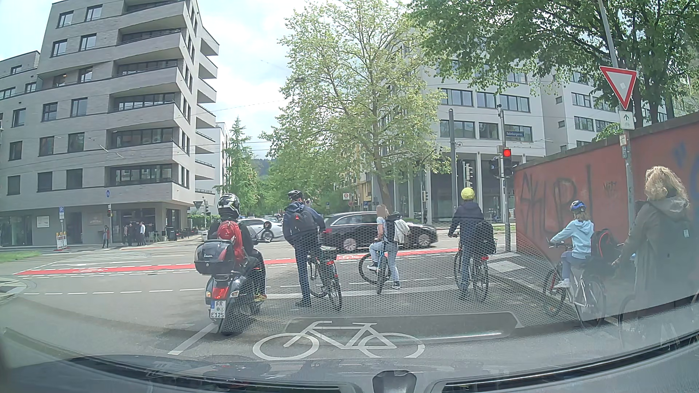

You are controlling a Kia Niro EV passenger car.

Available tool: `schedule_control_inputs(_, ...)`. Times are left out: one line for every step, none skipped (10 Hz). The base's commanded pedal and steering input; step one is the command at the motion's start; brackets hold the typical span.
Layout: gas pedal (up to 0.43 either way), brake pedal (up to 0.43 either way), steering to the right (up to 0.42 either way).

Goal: Follow the waypoints while adhering to traffic rules and regulations

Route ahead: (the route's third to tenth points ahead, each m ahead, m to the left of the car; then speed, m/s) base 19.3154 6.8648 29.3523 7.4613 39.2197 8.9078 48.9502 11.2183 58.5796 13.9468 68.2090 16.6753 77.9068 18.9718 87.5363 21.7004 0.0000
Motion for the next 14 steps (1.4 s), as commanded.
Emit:
schedule_control_inputs(0.0,0.262,-0.015)
schedule_control_inputs(0.0,0.268,-0.015)
schedule_control_inputs(0.0,0.268,-0.015)
schedule_control_inputs(0.0,0.262,-0.015)
schedule_control_inputs(0.0,0.268,-0.015)
schedule_control_inputs(0.0,0.268,-0.015)
schedule_control_inputs(0.0,0.262,-0.015)
schedule_control_inputs(0.0,0.268,-0.015)
schedule_control_inputs(0.0,0.268,-0.015)
schedule_control_inputs(0.0,0.268,-0.015)
schedule_control_inputs(0.0,0.268,-0.015)
schedule_control_inputs(0.0,0.268,-0.015)
schedule_control_inputs(0.0,0.262,-0.015)
schedule_control_inputs(0.0,0.268,-0.015)
